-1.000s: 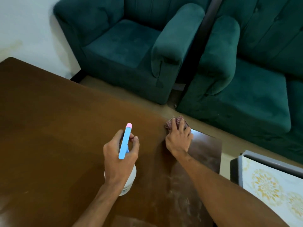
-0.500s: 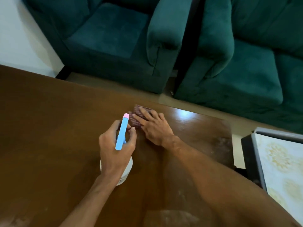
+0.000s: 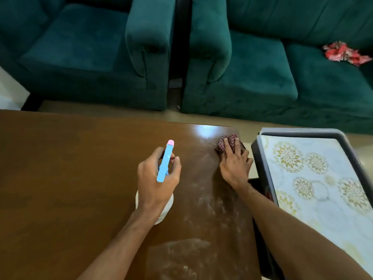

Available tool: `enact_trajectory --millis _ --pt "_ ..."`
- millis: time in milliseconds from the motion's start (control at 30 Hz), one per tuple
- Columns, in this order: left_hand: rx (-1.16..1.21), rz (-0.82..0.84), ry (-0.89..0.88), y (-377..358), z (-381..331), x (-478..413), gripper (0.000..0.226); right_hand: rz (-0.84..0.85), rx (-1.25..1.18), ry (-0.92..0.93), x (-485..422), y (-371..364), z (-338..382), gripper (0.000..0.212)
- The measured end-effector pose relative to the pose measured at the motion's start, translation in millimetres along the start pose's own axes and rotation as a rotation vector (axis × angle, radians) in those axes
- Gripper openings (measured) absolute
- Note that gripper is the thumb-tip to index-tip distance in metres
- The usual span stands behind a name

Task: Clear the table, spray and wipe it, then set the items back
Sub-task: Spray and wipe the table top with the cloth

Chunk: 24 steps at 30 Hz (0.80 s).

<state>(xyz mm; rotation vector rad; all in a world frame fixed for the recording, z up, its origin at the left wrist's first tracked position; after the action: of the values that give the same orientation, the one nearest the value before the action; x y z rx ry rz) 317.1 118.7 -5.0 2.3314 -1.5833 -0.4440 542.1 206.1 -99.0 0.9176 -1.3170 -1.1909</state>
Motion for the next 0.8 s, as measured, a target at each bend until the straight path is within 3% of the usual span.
enact_trajectory --millis 133,267,400,467,633,800 --pt "-0.051 -0.028 -0.022 -8 -11 13 0.009 0.014 -0.014 0.060 28 -4 32 0.070" --pt "-0.104 -0.087 -0.043 -2 -19 28 0.009 0.102 -0.020 0.456 71 -19 74 0.069" --pt "-0.145 -0.120 -0.023 1 -25 47 0.012 0.158 0.084 0.832 93 -26 59 0.069" --pt "-0.146 -0.113 -0.010 1 -29 60 0.013 0.102 0.083 0.768 93 -23 31 0.068" --pt "-0.100 -0.088 0.016 0 -32 89 0.012 0.006 0.006 0.194 103 -18 -36 0.063" --pt "-0.098 -0.069 0.039 13 -23 108 0.014 0.001 0.006 0.046 131 -23 -20 0.063"
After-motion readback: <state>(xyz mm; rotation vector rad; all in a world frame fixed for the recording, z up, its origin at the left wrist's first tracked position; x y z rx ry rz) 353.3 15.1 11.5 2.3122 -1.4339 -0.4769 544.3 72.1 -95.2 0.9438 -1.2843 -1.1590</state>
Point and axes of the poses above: each hand's wrist, its own x-axis away from the middle knuckle, its own y-axis out of the back of the hand, z = x × y, the point moved 1 cm from there along -x, towards the middle knuckle, and after that the axes turned 2 degrees about y, right-handed, at the moved point
